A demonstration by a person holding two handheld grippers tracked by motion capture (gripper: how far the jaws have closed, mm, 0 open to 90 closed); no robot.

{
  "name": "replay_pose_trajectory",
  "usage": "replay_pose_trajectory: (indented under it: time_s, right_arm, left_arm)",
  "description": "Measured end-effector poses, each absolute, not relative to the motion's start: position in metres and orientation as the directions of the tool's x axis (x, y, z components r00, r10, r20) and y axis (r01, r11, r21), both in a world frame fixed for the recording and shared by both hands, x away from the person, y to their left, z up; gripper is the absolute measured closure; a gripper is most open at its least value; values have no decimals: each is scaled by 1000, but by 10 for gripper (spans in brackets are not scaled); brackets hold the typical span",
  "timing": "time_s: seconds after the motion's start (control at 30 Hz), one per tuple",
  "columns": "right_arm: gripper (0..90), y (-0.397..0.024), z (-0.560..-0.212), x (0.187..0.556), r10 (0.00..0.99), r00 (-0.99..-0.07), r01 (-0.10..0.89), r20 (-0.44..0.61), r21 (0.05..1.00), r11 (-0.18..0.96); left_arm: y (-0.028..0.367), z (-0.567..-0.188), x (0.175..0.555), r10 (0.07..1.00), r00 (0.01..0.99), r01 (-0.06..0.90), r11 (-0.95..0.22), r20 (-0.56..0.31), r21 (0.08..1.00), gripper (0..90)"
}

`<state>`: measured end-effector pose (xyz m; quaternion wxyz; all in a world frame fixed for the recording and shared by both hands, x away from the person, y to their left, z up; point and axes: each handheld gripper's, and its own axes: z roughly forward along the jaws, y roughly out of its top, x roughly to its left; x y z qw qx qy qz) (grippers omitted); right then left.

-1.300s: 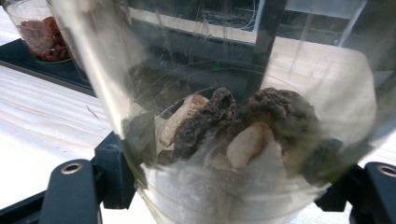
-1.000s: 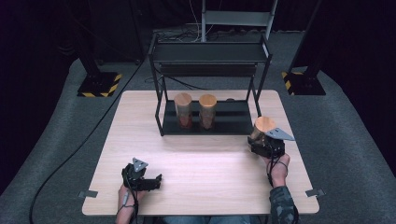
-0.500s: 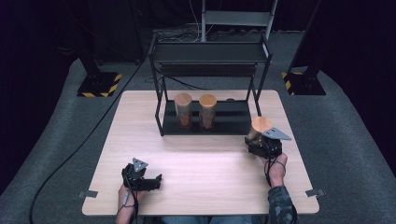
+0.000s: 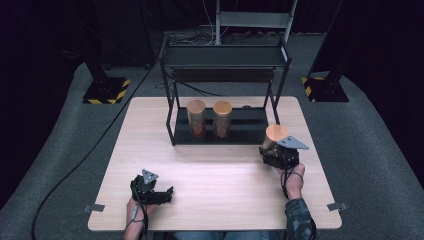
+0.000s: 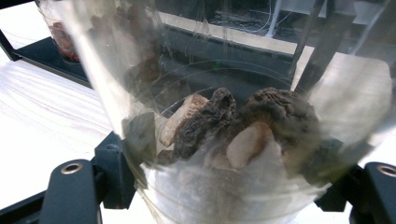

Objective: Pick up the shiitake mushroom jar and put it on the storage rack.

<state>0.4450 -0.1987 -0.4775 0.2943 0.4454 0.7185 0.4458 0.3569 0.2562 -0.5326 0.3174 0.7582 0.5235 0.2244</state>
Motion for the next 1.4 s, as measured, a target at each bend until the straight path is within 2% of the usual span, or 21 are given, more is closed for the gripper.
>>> replay_pose_trajectory:
  time_s: [1.4]
  right_arm:
    - [250, -181, -473, 456, 884, -466, 363, -37, 903, 229]
  left_arm:
    - [256, -533, 357, 936, 351, 651, -251, 8, 716, 7]
